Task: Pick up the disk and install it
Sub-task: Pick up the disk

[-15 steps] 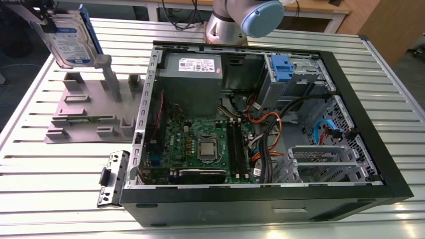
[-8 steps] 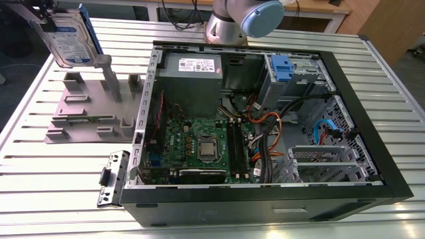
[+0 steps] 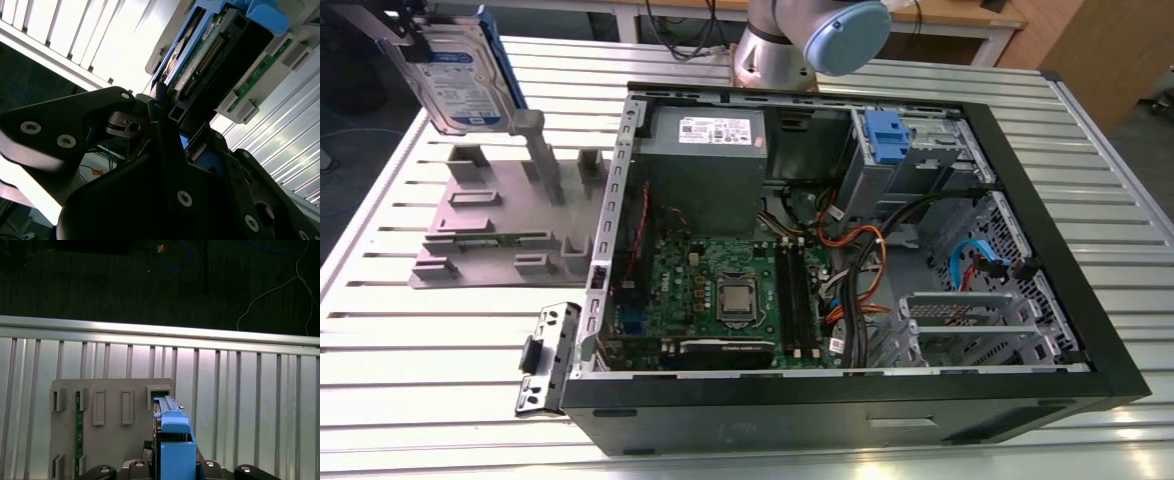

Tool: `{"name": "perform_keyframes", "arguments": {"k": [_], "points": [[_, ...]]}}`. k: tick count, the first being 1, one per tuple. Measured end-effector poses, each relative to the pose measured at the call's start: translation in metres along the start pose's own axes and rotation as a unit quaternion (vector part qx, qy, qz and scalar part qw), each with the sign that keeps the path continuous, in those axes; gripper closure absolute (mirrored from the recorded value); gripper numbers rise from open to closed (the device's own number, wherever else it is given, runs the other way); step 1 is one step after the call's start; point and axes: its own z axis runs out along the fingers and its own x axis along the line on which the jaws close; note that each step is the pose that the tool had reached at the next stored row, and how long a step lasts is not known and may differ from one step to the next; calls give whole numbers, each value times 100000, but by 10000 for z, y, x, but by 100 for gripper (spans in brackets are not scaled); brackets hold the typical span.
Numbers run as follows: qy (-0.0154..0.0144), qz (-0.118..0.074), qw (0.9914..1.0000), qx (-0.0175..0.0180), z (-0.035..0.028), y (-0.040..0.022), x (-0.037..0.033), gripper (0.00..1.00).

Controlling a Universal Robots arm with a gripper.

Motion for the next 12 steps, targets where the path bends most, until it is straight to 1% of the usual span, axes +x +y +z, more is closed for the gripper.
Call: {"name": "perform_keyframes", "arguments": {"k": [12], "points": [[2, -1, 100000, 2, -33, 1, -3, 64]]}}
